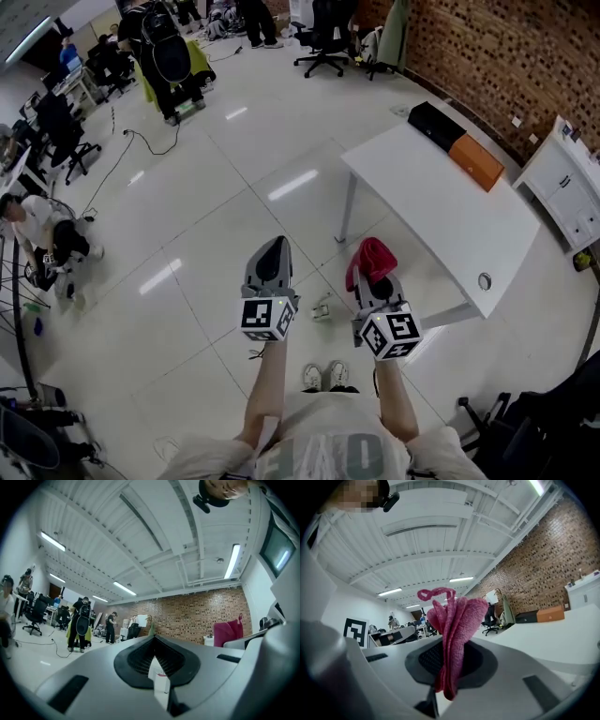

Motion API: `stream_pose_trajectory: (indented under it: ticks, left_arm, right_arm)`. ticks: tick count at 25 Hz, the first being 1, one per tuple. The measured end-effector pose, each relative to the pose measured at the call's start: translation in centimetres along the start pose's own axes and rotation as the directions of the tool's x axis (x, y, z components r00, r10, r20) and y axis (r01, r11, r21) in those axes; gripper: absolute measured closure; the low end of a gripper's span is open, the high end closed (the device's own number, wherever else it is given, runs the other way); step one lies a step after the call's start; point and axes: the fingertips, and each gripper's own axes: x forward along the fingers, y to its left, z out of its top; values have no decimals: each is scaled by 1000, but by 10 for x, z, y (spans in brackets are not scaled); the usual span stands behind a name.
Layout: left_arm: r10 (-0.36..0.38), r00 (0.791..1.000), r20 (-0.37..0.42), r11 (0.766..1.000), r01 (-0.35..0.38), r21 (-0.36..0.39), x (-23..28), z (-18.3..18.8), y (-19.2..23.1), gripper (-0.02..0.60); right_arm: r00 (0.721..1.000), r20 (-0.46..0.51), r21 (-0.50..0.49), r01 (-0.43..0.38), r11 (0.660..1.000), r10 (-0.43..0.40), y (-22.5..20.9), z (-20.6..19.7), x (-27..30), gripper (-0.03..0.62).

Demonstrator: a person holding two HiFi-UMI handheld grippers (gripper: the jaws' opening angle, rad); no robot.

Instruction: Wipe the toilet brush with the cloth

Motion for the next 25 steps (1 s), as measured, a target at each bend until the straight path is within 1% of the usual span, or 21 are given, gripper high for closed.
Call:
stream_pose_trajectory:
  ticks: [3, 5, 7, 9, 12, 16, 19, 23, 25]
  left_arm:
    - [17, 1000, 13, 999, -17, -30, 13, 1, 4, 577]
    - [8, 1000, 8, 1000, -8, -17, 18, 1, 0, 578]
    - [-5, 1000, 2, 1000, 5, 1, 21, 2, -4, 578]
    - [-14, 1000, 2, 1000, 14, 10, 25, 4, -8, 578]
    - [-22, 1000, 1, 1000, 22, 13, 33, 3, -14, 578]
    - [-14, 1000, 4, 1000, 14, 5, 44, 1, -18, 577]
    - [-29, 999, 15, 1000, 29, 6, 52, 1, -36, 578]
    - [-61, 998, -7, 998, 61, 11, 67, -12, -55, 577]
    - [-64, 997, -43, 998, 65, 6, 62, -25, -61, 577]
  right_arm:
    - [1000, 1, 15, -16, 1000, 16, -13, 5, 9, 563]
    - [1000, 3, 27, -21, 999, 21, -23, 8, 14, 563]
    - [1000, 16, 35, -8, 999, 8, -34, 16, 20, 563]
    - [999, 35, 19, -1, 1000, 0, -40, 27, 25, 563]
    - [999, 53, -4, -13, 1000, 13, -42, 38, 32, 563]
    - [999, 40, 4, -21, 1000, 21, -50, 32, 31, 562]
    - [999, 44, -2, -28, 1000, 28, -61, 36, 27, 562]
    - [998, 45, -16, -49, 999, 50, -68, 38, 33, 563]
    - [999, 30, -19, -40, 999, 41, -71, 31, 27, 562]
